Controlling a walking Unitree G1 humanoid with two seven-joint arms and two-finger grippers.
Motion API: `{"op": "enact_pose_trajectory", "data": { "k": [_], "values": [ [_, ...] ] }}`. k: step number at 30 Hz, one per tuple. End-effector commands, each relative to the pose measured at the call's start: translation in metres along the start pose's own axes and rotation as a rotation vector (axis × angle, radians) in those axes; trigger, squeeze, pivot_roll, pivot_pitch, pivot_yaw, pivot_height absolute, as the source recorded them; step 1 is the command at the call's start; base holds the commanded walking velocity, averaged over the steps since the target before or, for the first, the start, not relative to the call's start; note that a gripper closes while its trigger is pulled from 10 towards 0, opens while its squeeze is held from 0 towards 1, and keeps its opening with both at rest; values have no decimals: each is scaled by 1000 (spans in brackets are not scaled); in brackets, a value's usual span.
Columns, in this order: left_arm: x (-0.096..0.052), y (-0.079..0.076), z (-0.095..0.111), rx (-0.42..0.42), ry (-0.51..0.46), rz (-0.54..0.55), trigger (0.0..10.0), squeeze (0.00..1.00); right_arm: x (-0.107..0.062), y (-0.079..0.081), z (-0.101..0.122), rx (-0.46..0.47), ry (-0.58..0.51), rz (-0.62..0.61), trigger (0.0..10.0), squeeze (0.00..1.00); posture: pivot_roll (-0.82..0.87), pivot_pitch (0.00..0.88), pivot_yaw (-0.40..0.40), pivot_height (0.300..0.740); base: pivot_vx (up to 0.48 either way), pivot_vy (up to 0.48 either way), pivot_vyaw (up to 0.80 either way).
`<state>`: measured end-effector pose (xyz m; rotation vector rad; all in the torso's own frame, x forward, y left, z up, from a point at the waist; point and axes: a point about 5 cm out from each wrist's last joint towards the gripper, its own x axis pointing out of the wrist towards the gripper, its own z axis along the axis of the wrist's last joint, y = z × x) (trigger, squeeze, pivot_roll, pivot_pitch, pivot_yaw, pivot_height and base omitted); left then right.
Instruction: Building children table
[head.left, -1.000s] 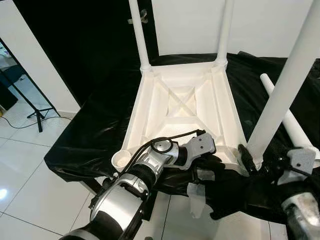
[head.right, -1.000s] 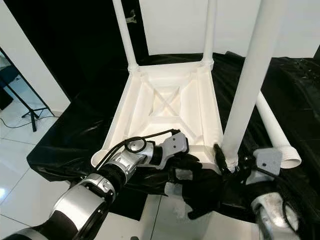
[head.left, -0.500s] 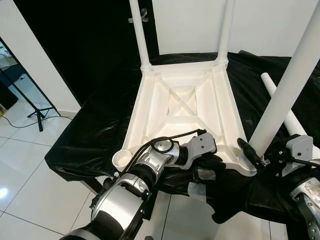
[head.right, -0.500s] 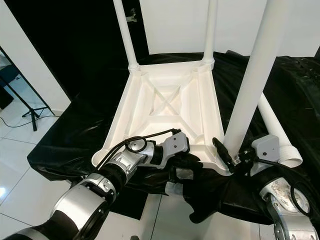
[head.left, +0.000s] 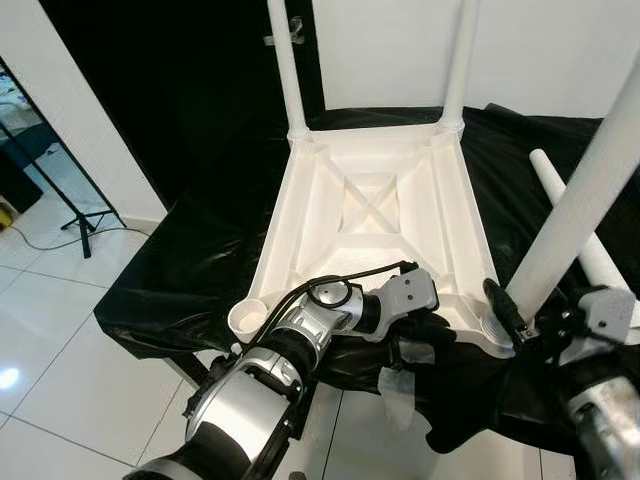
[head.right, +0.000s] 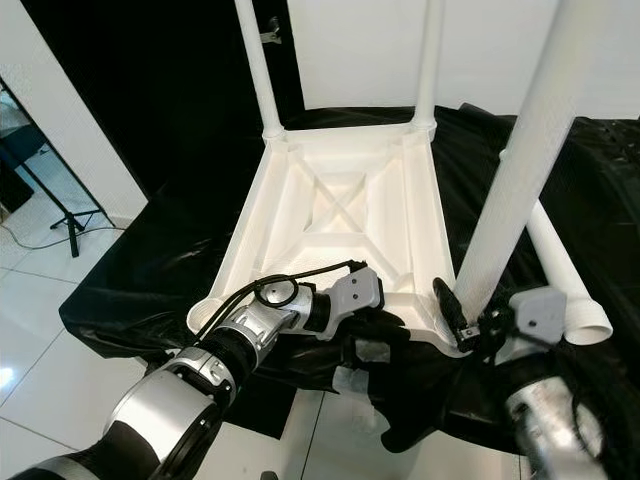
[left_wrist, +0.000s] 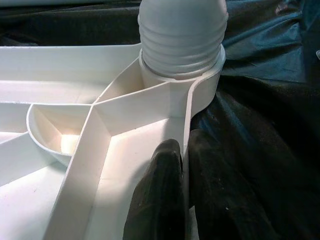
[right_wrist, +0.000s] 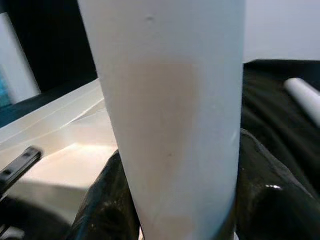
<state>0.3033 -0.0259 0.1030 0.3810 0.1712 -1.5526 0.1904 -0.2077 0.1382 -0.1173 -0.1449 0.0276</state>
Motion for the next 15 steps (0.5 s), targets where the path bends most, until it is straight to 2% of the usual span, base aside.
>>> {"op": "enact_pose_trajectory", "data": {
  "k": [1, 4, 5, 6, 11, 12, 15],
  "values": [
    [-14, 6, -29, -123, 71, 203, 10000, 0, -13, -3, -18, -9, 101, -136, 0, 0, 56, 0, 77, 740, 0, 0, 0],
    [-14, 5, -30, -123, 71, 201, 10000, 0, -12, -5, -19, -16, 101, -245, 0, 0, 63, 0, 73, 740, 0, 0, 0],
    [-14, 5, -30, -123, 71, 201, 10000, 0, -12, -5, -19, -16, 101, -245, 0, 0, 63, 0, 73, 740, 0, 0, 0],
    [-13, 4, -30, -124, 70, 199, 10000, 0, -11, -7, -20, -26, 106, -337, 0, 0, 66, 0, 71, 740, 0, 0, 0],
    [-13, 4, -30, -126, 70, 199, 10000, 0, -12, -8, -21, -31, 114, -374, 0, 0, 65, 0, 69, 740, 0, 0, 0],
    [-13, 4, -30, -127, 70, 200, 10000, 0, -11, -7, -21, -32, 113, -363, 2314, 0, 64, 0, 69, 740, 0, 0, 0],
    [-13, 4, -31, -127, 71, 202, 10000, 0, -10, -4, -21, -36, 110, -356, 2314, 0, 64, 0, 69, 740, 0, 0, 0]
  ]
}}
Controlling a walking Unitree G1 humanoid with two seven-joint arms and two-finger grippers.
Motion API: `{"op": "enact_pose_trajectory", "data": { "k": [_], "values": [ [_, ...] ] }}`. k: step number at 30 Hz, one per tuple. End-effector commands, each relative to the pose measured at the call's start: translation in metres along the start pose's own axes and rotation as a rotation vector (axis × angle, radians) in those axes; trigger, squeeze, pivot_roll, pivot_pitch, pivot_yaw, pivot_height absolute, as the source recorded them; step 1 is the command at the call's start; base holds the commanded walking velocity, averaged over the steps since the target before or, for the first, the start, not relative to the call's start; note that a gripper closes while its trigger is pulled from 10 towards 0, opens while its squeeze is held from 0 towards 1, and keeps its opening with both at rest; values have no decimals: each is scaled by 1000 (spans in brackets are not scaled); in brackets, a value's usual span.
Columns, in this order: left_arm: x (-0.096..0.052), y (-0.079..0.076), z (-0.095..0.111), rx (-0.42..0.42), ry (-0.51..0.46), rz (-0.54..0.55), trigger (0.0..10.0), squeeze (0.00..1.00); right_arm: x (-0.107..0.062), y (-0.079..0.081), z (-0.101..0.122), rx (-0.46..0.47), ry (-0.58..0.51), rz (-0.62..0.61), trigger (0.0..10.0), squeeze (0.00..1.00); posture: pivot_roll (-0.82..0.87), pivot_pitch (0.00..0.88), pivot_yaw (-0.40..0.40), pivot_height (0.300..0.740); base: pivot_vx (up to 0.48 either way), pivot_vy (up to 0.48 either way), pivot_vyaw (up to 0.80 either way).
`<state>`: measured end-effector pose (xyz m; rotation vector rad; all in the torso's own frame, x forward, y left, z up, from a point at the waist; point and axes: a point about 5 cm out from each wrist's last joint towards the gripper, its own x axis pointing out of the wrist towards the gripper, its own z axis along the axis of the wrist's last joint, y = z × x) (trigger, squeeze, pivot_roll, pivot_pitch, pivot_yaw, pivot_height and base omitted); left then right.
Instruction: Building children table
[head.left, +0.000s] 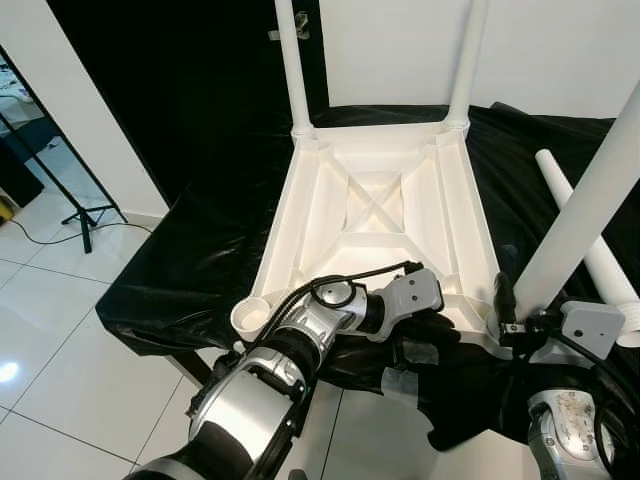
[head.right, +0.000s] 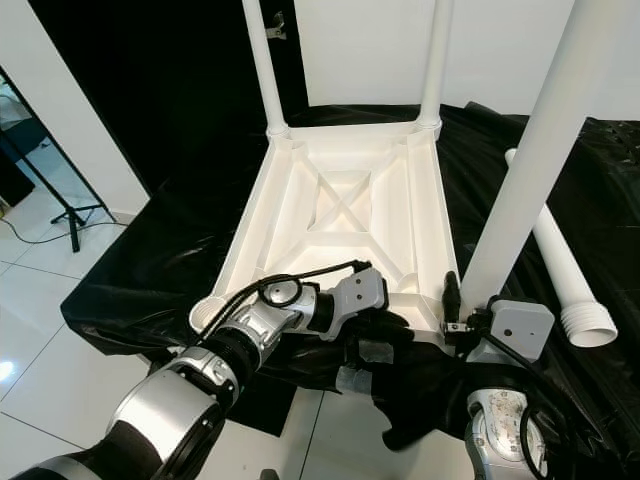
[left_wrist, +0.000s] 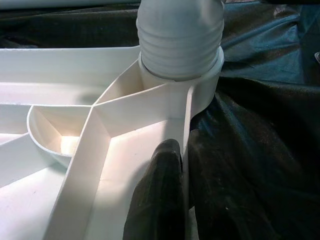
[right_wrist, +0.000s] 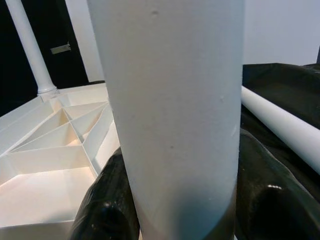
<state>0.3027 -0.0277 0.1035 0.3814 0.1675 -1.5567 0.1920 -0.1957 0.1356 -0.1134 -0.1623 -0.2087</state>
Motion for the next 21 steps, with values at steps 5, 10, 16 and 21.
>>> {"op": "enact_pose_trajectory", "data": {
  "k": [5, 10, 16, 21],
  "values": [
    [-15, 4, -32, -130, 74, 204, 10000, 0, -3, -10, -20, -26, 93, 78, 10000, 1000, 48, 0, 74, 740, 0, 0, 0],
    [-14, 4, -32, -128, 75, 202, 10000, 0, 1, -12, -13, -86, 41, 171, 10000, 0, 41, 0, 74, 740, 0, 0, 0],
    [-13, 5, -30, -126, 72, 203, 10000, 0, 12, -21, -8, -106, 18, 265, 10000, 0, 37, 0, 73, 740, 0, 0, 0],
    [-13, 5, -30, -127, 71, 203, 10000, 0, 14, -25, -20, -58, 133, 415, 10000, 0, 33, 0, 72, 740, 0, 0, 0]
  ]
}}
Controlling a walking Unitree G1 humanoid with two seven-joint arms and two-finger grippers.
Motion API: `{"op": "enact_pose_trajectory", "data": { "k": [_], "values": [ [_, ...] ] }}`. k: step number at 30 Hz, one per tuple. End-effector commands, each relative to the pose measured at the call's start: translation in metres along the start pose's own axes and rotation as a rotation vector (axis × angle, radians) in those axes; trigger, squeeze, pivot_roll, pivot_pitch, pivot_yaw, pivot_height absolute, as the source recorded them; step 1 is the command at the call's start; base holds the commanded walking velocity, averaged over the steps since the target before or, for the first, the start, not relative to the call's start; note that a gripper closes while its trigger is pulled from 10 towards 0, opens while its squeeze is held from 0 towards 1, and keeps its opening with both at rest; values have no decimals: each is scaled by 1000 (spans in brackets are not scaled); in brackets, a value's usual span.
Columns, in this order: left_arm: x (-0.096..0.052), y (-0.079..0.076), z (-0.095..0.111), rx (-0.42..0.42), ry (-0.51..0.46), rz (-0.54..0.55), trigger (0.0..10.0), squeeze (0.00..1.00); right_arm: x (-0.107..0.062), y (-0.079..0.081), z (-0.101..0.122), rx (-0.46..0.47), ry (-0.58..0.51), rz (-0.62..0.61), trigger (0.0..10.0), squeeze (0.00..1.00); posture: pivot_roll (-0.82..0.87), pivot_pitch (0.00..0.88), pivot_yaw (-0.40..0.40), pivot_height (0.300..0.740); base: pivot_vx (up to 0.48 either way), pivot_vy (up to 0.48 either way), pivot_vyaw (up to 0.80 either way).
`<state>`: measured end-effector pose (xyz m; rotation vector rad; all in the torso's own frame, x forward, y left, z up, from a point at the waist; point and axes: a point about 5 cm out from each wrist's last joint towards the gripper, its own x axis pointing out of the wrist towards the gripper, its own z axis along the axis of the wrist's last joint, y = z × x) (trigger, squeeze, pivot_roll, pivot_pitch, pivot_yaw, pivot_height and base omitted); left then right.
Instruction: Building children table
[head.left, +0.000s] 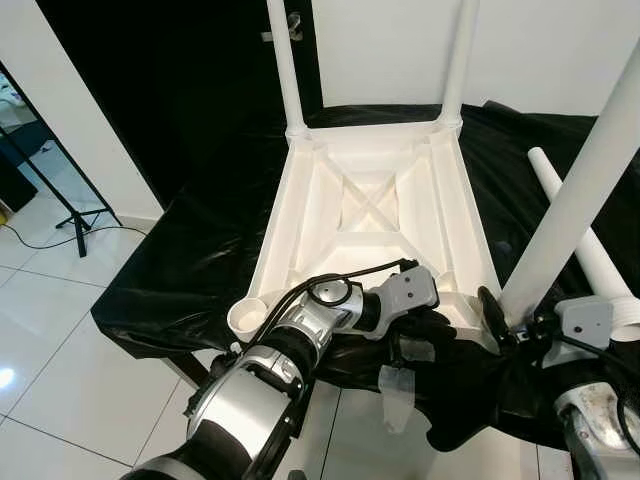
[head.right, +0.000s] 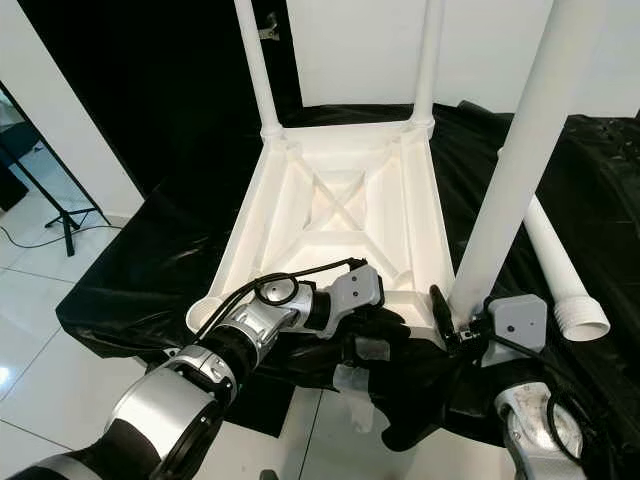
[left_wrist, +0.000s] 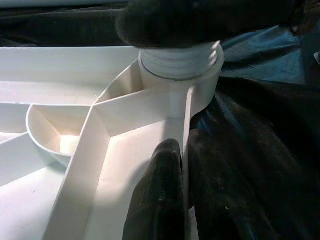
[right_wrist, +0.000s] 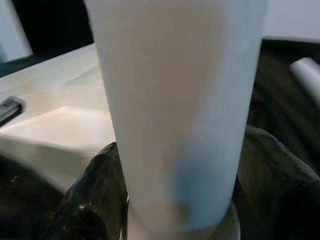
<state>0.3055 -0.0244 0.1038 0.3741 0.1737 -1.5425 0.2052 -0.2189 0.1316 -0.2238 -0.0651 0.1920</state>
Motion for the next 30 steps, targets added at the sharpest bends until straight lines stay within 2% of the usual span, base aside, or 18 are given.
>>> {"op": "enact_pose_trajectory", "data": {
  "k": [1, 2, 3, 5, 6, 7, 14, 18, 22, 23, 24, 25, 26, 28, 30],
  "values": [
    [-10, 3, -29, -116, 70, 191, 10000, 0, -4, -5, -13, 57, 74, 31, 10000, 0, 33, 0, 72, 740, 0, 0, 0],
    [-9, 2, -29, -116, 70, 190, 10000, 0, -5, -6, -14, 57, 81, 56, 10000, 0, 31, 0, 73, 740, 0, 0, 0],
    [-9, 2, -29, -116, 70, 189, 10000, 0, -6, -7, -14, 57, 86, 91, 4275, 0, 31, 0, 72, 740, 0, 0, 0],
    [-9, 2, -29, -116, 70, 189, 10000, 0, -6, -8, -13, 56, 89, 117, 4275, 0, 31, 0, 72, 740, 0, 0, 0],
    [-9, 2, -29, -116, 69, 189, 10000, 0, -6, -9, -13, 59, 88, 135, 353, 0, 31, 0, 72, 740, 0, 0, 0],
    [-9, 2, -29, -117, 69, 189, 10000, 0, -6, -10, -12, 66, 88, 154, 0, 0, 29, 0, 70, 740, 0, 0, 0],
    [-7, 1, -28, -117, 67, 189, 10000, 0, -7, -16, -11, 95, 127, 259, 0, 0, 26, 0, 70, 740, 0, 0, 0],
    [-7, 1, -29, -116, 68, 190, 10000, 0, -9, -19, -13, 123, 149, 269, 0, 0, 25, 0, 67, 740, 0, 0, 0],
    [-8, 1, -29, -115, 69, 191, 10000, 0, -12, -11, -13, 163, 146, 266, 0, 0, 32, 0, 63, 740, 0, 0, 0],
    [-8, 1, -29, -114, 69, 194, 10000, 0, -12, -2, -12, 199, 121, 197, 0, 0, 39, 0, 58, 740, 0, 0, 0],
    [-8, 1, -29, -114, 69, 194, 10000, 0, -12, -2, -12, 199, 121, 197, 0, 0, 39, 0, 58, 740, 0, 0, 0],
    [-8, 2, -29, -114, 69, 195, 10000, 0, -11, 2, -12, 216, 105, 143, 0, 0, 39, 0, 58, 740, 0, 0, 0],
    [-8, 2, -29, -115, 69, 196, 10000, 0, -13, 6, -13, 200, 85, -10, 0, 0, 45, 0, 59, 740, 0, 0, 0],
    [-9, 1, -30, -114, 73, 196, 10000, 0, -17, 12, -15, 175, 70, -187, 0, 0, 52, 0, 56, 740, 0, 0, 0],
    [-9, 1, -30, -113, 76, 195, 10000, 0, -19, 15, -15, 170, 70, -226, 0, 0, 52, 0, 56, 740, 0, 0, 0]
  ]
}}
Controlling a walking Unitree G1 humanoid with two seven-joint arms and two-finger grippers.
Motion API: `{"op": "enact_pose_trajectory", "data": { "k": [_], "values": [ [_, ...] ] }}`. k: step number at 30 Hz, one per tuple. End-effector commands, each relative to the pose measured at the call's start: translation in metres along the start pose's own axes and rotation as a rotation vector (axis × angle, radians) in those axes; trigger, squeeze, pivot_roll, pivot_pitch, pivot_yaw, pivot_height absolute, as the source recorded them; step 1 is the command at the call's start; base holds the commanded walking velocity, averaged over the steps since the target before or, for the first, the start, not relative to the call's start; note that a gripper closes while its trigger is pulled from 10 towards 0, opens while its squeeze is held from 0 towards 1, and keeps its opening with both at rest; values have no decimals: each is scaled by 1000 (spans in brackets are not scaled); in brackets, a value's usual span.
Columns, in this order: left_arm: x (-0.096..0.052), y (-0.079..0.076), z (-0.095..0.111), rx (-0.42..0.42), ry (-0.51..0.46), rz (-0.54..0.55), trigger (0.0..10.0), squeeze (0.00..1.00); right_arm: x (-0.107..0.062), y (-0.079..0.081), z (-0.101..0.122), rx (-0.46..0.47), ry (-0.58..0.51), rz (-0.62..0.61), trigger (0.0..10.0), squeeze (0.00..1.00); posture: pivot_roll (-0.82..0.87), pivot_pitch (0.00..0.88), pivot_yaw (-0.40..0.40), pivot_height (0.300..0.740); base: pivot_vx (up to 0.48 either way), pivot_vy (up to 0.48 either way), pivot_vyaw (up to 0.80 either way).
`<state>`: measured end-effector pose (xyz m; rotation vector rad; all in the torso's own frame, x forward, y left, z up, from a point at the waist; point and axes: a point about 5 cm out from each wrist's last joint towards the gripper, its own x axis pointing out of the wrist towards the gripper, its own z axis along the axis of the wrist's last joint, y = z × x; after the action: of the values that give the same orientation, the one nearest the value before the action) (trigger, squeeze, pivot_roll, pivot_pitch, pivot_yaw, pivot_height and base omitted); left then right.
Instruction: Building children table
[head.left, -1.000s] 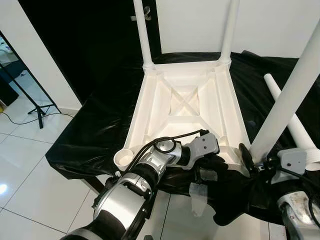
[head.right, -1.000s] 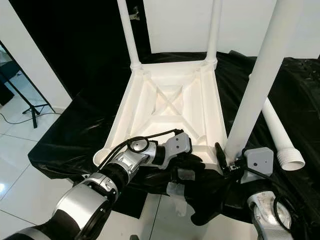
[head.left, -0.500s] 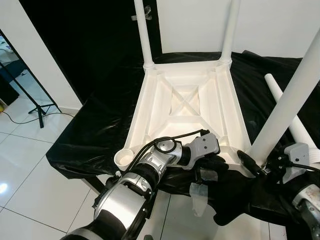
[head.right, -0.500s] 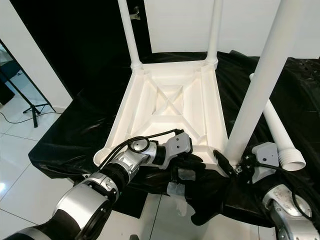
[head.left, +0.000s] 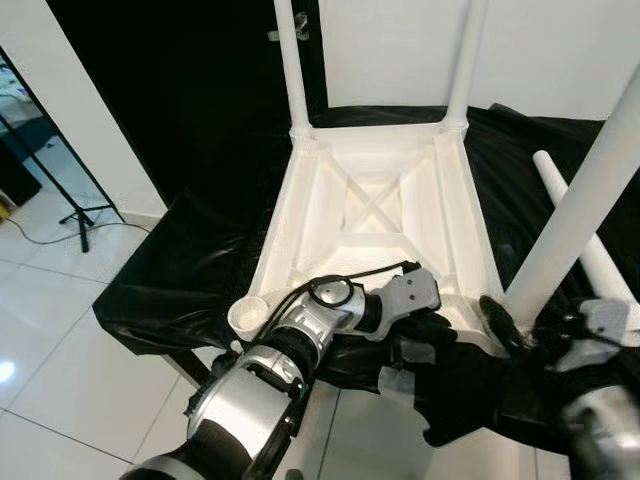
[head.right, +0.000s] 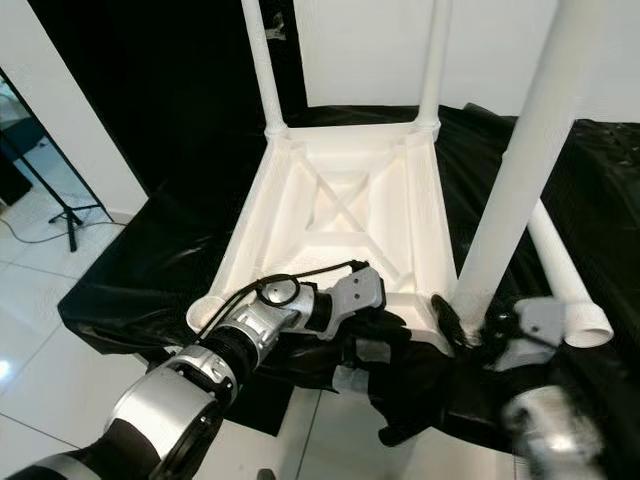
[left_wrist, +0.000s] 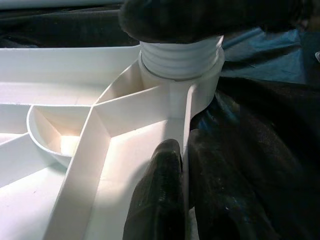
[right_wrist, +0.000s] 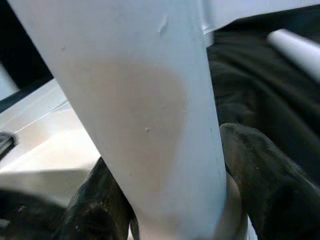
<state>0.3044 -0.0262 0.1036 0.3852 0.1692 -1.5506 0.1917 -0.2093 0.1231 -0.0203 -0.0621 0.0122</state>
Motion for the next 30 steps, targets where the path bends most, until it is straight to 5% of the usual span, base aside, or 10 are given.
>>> {"op": "enact_pose_trajectory", "data": {
  "k": [1, 8, 9, 13, 14, 20, 21, 23, 24, 30],
  "values": [
    [-11, 2, -32, -124, 75, 202, 10000, 0, -9, 0, -13, -14, 64, -72, 0, 0, 62, 0, 58, 740, 0, 0, 0],
    [-14, 2, -34, -121, 87, 196, 10000, 0, -8, -2, -15, -1, 68, -96, 196, 0, 59, 0, 69, 740, 0, 0, 0],
    [-14, 2, -34, -119, 88, 196, 10000, 0, -7, 0, -15, -7, 67, -90, 7686, 0, 58, 0, 70, 740, 0, 0, 0],
    [-13, 2, -33, -118, 87, 197, 10000, 0, -4, 7, -18, -28, 91, -57, 10000, 0, 56, 0, 70, 740, 0, 0, 0],
    [-13, 2, -33, -117, 86, 196, 10000, 0, -4, 8, -18, -24, 80, -51, 10000, 1000, 56, 0, 68, 740, 0, 0, 0],
    [-12, 1, -33, -120, 84, 196, 10000, 0, -3, 10, -12, -52, 43, 20, 10000, 1000, 47, 0, 63, 740, 0, 0, 0],
    [-12, 1, -33, -122, 84, 196, 10000, 0, -1, 11, -9, -62, 32, 82, 10000, 180, 40, 0, 62, 740, 0, 0, 0],
    [-12, 1, -33, -122, 84, 196, 10000, 0, -1, 11, -9, -62, 32, 82, 10000, 180, 40, 0, 62, 740, 0, 0, 0],
    [-11, 1, -34, -123, 84, 195, 10000, 0, 1, 14, -6, -66, 30, 139, 10000, 0, 39, 0, 61, 740, 0, 0, 0],
    [-6, -1, -31, -128, 73, 191, 10000, 0, 4, 13, -9, -105, 90, 276, 10000, 0, 23, 0, 56, 740, 0, 0, 0]
  ]
}}
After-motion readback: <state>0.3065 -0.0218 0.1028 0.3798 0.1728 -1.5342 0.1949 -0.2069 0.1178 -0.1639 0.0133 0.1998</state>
